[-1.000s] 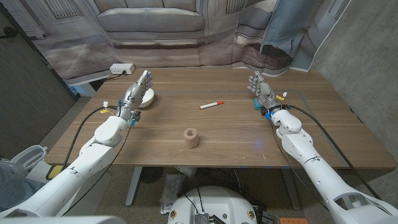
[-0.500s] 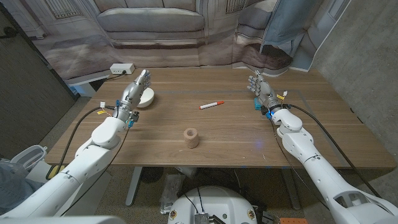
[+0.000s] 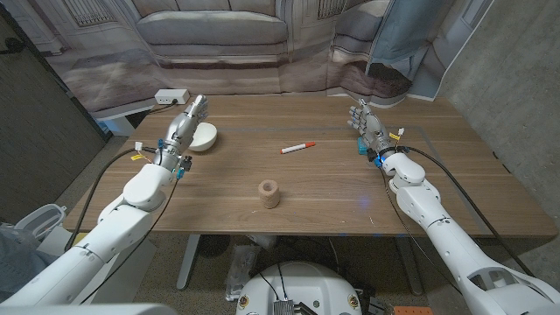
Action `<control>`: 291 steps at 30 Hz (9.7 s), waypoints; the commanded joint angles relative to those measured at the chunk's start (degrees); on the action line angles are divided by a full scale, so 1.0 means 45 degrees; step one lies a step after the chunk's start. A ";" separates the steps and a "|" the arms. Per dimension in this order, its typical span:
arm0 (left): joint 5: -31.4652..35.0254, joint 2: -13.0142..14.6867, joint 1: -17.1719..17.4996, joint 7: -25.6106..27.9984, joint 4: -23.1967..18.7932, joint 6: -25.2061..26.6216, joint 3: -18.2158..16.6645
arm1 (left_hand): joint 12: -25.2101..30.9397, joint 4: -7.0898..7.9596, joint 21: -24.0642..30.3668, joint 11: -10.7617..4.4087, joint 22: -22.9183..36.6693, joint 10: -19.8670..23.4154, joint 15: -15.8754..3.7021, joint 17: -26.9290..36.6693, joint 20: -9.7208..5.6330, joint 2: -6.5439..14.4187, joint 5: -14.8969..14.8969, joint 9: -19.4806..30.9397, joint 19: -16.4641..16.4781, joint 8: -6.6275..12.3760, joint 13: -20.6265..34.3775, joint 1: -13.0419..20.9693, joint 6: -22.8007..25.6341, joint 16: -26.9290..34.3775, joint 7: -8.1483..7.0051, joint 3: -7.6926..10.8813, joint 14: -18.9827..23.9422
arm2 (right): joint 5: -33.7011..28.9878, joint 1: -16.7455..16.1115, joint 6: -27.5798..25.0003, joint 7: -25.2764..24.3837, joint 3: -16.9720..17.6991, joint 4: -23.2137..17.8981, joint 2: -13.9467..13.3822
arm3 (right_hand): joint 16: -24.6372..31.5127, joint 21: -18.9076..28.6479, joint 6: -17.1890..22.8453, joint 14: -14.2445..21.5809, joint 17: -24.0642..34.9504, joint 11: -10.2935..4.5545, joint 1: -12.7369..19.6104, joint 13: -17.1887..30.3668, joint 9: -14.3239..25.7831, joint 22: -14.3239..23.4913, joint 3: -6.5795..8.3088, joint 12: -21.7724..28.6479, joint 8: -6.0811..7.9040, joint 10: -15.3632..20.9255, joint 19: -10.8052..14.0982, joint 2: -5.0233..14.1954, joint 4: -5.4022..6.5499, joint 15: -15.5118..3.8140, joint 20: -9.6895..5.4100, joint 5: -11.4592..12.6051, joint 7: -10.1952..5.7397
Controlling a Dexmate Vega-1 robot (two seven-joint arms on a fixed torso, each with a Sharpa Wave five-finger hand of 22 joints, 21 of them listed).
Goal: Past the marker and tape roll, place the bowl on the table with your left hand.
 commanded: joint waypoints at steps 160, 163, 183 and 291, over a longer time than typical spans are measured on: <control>0.7772 0.2866 -0.1531 0.4151 -0.4067 1.2426 0.2941 | -0.0106 -0.0975 -0.0748 -0.0935 0.0065 0.1918 -0.0843 0.0023 -0.0631 0.0474 0.0750 0.0072 0.1333 0.0100 0.0045 0.2357 0.2189 -0.0100 -0.0639 -0.0112 0.1887 | 0.0438 -0.0212 0.0635 0.0254 0.0028 0.0266 0.0363 | -0.0037 -0.0721 0.0240 0.0227 0.0084 -0.0026 -0.0005 0.0061 0.0078 0.0101 -0.0169 -0.0098 0.0021 0.0117 0.0339 0.0299 -0.0163 -0.0012 -0.0602 0.0082 -0.0042; 0.7790 0.2906 -0.1702 0.4020 -0.3975 1.2416 0.3096 | -0.0113 -0.0990 -0.0758 -0.0957 0.0065 0.1924 -0.0842 0.0024 -0.0627 0.0446 0.0756 0.0073 0.1348 0.0102 0.0046 0.2376 0.2217 -0.0098 -0.0653 -0.0129 0.1910 | 0.0414 -0.0228 0.0607 0.0235 0.0033 0.0235 0.0363 | -0.0037 -0.0733 0.0239 0.0232 0.0085 -0.0021 -0.0008 0.0061 0.0078 0.0101 -0.0173 -0.0095 0.0019 0.0127 0.0347 0.0302 -0.0164 0.0000 -0.0607 0.0080 -0.0039; 0.8458 0.2815 -0.2429 0.3680 -0.3753 1.3121 0.4181 | -0.0175 -0.1064 -0.0842 -0.0951 0.0076 0.1920 -0.0833 0.0036 -0.0605 0.0270 0.0796 0.0076 0.1402 0.0071 0.0051 0.2465 0.2308 -0.0208 -0.0678 -0.0263 0.1723 | 0.0615 -0.0354 0.0265 0.0371 0.0141 -0.0320 0.0171 | -0.0003 -0.0772 0.0266 0.0334 0.0102 -0.0011 -0.0075 0.0061 0.0079 0.0108 -0.0193 -0.0089 0.0023 0.0172 0.0451 0.0364 -0.0130 -0.0007 -0.0588 0.0069 -0.0046; 1.0238 0.1174 -0.5472 0.2310 -0.0218 1.4347 0.7415 | -0.0105 -0.2854 -0.1387 -0.1610 0.0105 0.2626 -0.1184 0.0094 -0.0511 -0.0841 0.0941 0.0179 0.2176 0.0099 0.0175 0.5779 0.2754 -0.0108 -0.1267 -0.0609 0.2438 | 0.0527 -0.0233 0.0020 0.0204 0.0232 -0.0130 0.0422 | -0.0019 -0.1125 0.0376 0.0570 0.0102 0.0026 -0.0159 0.0064 0.0084 0.0130 -0.0302 -0.0097 0.0022 0.0326 0.0737 0.0453 -0.0173 -0.0012 -0.0551 0.0029 -0.0057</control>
